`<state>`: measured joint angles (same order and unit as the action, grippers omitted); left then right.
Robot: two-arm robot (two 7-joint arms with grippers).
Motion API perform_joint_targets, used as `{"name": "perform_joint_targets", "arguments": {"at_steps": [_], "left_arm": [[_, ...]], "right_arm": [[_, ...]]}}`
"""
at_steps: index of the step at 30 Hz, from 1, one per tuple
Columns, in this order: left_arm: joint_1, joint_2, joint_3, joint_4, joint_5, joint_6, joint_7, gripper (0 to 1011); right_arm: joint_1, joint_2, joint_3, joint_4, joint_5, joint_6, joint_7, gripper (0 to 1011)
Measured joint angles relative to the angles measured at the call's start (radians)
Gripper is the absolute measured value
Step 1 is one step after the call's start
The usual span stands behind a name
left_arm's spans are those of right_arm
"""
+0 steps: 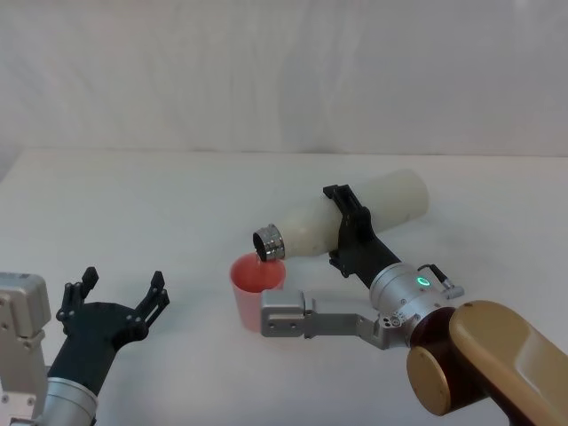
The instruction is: Grasp the thermos with one hand and pour water into the cup lid.
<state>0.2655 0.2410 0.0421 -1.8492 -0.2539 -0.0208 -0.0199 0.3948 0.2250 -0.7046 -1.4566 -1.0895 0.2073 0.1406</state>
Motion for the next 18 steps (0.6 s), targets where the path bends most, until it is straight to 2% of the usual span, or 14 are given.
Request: {"name": "perform_joint_targets", "arguments": {"at_steps": [18], "left_arm": [[0.000,0.000,0.000,0.000,0.000,0.000,0.000,1001]], "right_arm": [[0.005,-0.001,0.000,0.006,0.001,-0.001,0.000,962]]}}
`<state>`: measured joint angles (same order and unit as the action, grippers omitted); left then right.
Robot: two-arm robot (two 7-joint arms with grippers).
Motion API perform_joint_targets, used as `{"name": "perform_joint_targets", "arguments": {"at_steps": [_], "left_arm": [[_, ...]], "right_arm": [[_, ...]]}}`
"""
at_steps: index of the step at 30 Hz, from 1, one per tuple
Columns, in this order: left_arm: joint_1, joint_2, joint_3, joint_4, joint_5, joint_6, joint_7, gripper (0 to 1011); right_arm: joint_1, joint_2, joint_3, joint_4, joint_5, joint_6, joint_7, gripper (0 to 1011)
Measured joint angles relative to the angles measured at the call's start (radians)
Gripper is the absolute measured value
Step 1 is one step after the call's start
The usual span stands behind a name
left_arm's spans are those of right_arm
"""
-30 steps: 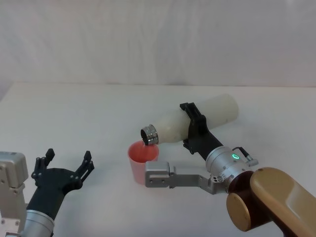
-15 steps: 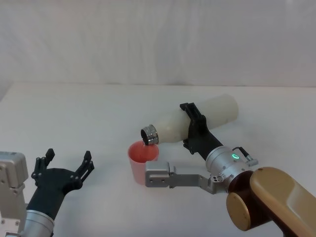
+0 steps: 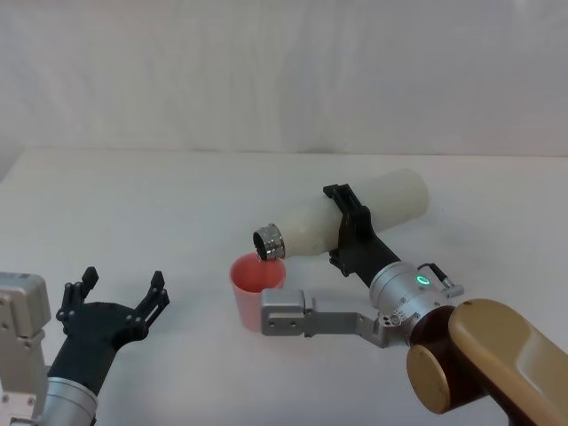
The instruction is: Grasp the thermos with one hand and pour water into the cup lid.
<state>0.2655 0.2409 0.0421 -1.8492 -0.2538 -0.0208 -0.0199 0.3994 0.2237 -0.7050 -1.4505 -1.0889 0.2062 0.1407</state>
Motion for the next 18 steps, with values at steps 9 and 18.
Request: {"name": "perform_joint_targets", "arguments": {"at_steps": [9,18], "left_arm": [[0.000,0.000,0.000,0.000,0.000,0.000,0.000,1001],[0.000,0.000,0.000,0.000,0.000,0.000,0.000,1001]], "right_arm": [[0.002,0.000,-0.001,0.002,-0.001,0.001,0.002,962],[0.004,-0.001,-0.001,0.003,-0.002,0.003,0.006,962]]}}
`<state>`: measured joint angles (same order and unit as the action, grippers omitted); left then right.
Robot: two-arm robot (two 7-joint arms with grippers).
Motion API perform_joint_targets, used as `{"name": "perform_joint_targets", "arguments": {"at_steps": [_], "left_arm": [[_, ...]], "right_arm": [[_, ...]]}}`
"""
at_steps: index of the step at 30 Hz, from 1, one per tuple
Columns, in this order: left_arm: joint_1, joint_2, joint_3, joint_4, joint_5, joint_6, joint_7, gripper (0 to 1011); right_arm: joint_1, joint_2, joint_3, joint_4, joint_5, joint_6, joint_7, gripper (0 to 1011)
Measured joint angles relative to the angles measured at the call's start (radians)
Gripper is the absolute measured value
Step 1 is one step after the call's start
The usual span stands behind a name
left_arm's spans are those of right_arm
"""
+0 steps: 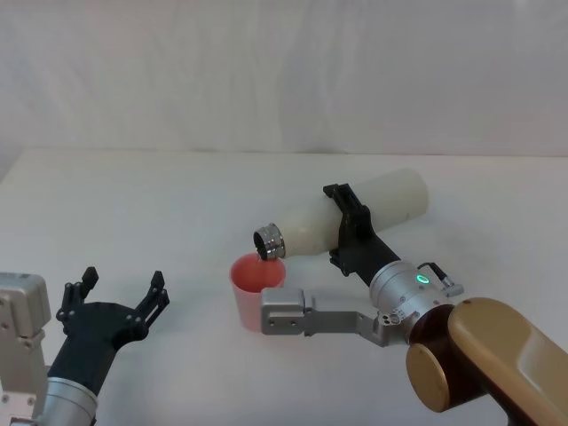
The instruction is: Grasp the thermos with one hand and pour water into the cup lid.
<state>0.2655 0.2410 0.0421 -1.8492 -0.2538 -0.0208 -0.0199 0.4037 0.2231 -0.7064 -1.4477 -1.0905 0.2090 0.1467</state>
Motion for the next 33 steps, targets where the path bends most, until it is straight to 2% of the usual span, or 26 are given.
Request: {"name": "perform_joint_targets", "arguments": {"at_steps": [19,24,29,30,33], "left_arm": [[0.000,0.000,0.000,0.000,0.000,0.000,0.000,1001],[0.000,0.000,0.000,0.000,0.000,0.000,0.000,1001],[0.000,0.000,0.000,0.000,0.000,0.000,0.000,1001],[0.000,0.000,0.000,0.000,0.000,0.000,0.000,1001],[0.000,0.000,0.000,0.000,0.000,0.000,0.000,1001]], "right_arm": [[-0.003,0.000,0.006,-0.004,0.011,-0.003,0.002,962],[-0.014,-0.005,0.023,-0.014,0.045,-0.013,-0.001,962],[-0.044,-0.014,0.063,-0.044,0.122,-0.028,0.002,962],[-0.044,-0.014,0.063,-0.044,0.122,-0.028,0.002,962],[-0.077,-0.016,0.101,-0.084,0.190,-0.037,0.012,962]]}}
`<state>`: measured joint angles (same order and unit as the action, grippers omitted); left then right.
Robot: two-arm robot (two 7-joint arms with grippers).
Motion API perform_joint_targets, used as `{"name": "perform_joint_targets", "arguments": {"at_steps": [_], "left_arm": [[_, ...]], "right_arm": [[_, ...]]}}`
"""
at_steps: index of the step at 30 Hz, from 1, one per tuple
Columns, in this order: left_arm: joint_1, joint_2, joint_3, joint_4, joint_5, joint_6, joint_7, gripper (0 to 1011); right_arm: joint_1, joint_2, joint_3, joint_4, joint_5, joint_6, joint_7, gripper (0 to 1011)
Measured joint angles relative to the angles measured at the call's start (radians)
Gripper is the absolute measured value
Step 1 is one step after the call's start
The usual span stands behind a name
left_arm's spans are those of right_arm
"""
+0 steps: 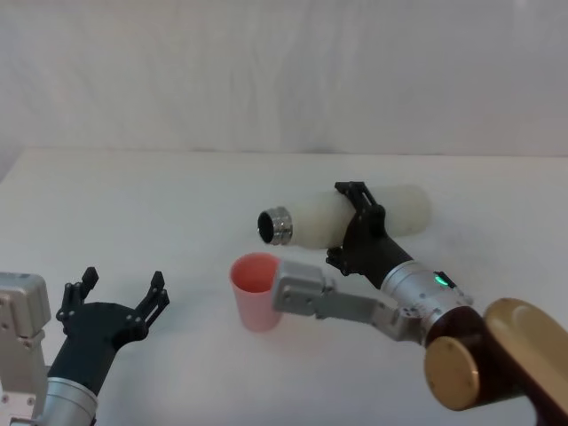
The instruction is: Grasp the thermos with one hand and pour water into the cup lid.
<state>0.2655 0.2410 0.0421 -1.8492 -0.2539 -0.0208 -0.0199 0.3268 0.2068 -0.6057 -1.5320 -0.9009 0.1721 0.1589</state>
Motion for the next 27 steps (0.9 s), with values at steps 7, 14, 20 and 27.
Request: {"name": "perform_joint_targets", "arguments": {"at_steps": [7,14,20,27], "left_arm": [[0.000,0.000,0.000,0.000,0.000,0.000,0.000,1001],[0.000,0.000,0.000,0.000,0.000,0.000,0.000,1001],[0.000,0.000,0.000,0.000,0.000,0.000,0.000,1001],[0.000,0.000,0.000,0.000,0.000,0.000,0.000,1001]], "right_arm": [[-0.067,0.004,0.069,-0.093,0.110,-0.010,0.015,962],[-0.126,0.001,0.140,-0.167,0.233,-0.021,0.036,962],[-0.163,-0.002,0.192,-0.205,0.318,-0.022,0.049,962],[-0.189,0.001,0.235,-0.221,0.391,-0.033,0.055,962]]}}
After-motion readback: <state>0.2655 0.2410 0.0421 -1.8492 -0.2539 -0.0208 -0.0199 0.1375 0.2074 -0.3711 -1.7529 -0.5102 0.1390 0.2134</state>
